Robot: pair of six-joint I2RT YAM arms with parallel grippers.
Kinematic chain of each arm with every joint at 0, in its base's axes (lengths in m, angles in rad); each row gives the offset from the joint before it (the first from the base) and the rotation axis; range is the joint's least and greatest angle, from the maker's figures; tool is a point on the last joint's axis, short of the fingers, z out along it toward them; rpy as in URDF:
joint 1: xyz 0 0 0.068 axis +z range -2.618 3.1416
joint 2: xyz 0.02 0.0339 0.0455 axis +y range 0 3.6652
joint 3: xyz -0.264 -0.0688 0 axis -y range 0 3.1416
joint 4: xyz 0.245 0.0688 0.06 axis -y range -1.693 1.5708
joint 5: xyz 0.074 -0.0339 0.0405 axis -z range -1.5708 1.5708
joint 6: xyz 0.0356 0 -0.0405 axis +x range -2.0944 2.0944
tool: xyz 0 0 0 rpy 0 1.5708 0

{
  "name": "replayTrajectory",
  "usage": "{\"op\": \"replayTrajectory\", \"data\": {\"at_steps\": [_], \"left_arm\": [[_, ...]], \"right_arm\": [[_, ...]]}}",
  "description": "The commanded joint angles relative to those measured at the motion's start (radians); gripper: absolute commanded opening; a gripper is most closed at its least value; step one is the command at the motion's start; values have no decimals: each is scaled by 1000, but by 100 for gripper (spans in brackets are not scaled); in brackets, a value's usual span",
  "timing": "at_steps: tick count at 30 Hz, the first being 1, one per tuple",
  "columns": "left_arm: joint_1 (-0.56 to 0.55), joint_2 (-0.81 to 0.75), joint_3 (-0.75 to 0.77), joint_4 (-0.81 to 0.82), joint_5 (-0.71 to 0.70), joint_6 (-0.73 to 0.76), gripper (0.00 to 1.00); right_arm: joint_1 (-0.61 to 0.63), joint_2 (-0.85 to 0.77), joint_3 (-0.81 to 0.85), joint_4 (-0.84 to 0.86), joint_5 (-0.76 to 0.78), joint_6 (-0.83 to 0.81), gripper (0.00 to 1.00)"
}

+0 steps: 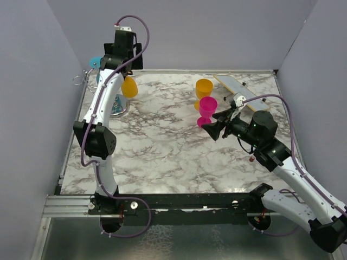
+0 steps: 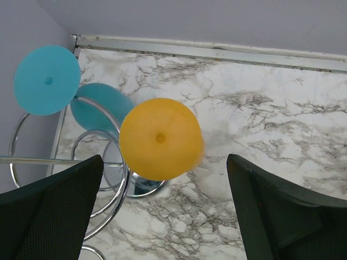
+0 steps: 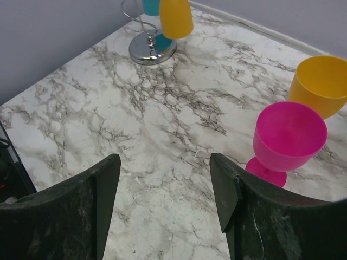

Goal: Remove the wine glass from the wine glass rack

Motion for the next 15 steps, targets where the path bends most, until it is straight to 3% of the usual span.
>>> {"op": "replayTrajectory", "data": {"at_steps": [1,7,15], "left_arm": [[-75,-78,-6,28,-180,110,99],[-184,-27,-7,31,-431,244,99],[-225,26,-41,117,-523,387,92]], "right_arm": [[5,-8,5,37,1,3,67],[5,-42,-6,32,2,8,67],[5,-50,-8,29,3,10,68]]}}
